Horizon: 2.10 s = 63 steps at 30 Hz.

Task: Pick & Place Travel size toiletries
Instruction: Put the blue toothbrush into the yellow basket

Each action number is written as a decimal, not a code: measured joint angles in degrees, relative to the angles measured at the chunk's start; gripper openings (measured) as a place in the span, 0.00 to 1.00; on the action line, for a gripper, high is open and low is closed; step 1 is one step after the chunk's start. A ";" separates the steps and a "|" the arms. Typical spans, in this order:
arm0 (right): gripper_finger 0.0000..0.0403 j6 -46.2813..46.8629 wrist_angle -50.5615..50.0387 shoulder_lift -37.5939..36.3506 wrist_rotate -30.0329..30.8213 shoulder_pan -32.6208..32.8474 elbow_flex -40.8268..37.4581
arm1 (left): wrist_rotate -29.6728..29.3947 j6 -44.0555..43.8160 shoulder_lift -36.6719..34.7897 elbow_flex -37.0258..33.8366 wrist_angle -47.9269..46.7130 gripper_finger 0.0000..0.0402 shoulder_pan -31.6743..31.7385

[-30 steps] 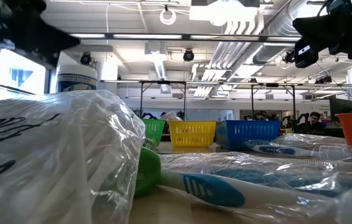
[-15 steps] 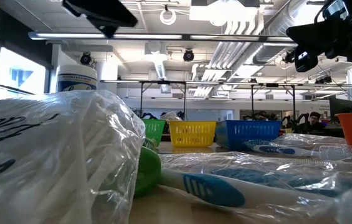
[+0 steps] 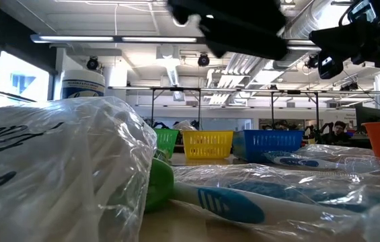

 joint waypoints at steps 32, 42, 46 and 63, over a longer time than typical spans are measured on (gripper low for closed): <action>0.01 0.40 -2.71 0.04 -0.10 -0.01 -0.02 | -0.20 -2.70 15.60 8.76 -0.14 0.53 -2.34; 0.01 0.38 -2.92 0.04 -0.08 0.01 -0.02 | -3.74 -3.29 16.68 9.03 -3.25 0.51 -1.75; 0.01 0.34 -3.02 0.04 -0.10 0.01 -0.03 | -2.93 -2.83 17.00 8.96 -3.40 0.41 -1.28; 0.01 0.19 -3.18 0.04 -0.15 0.00 -0.03 | -1.00 5.60 8.26 9.49 -7.71 0.07 -0.78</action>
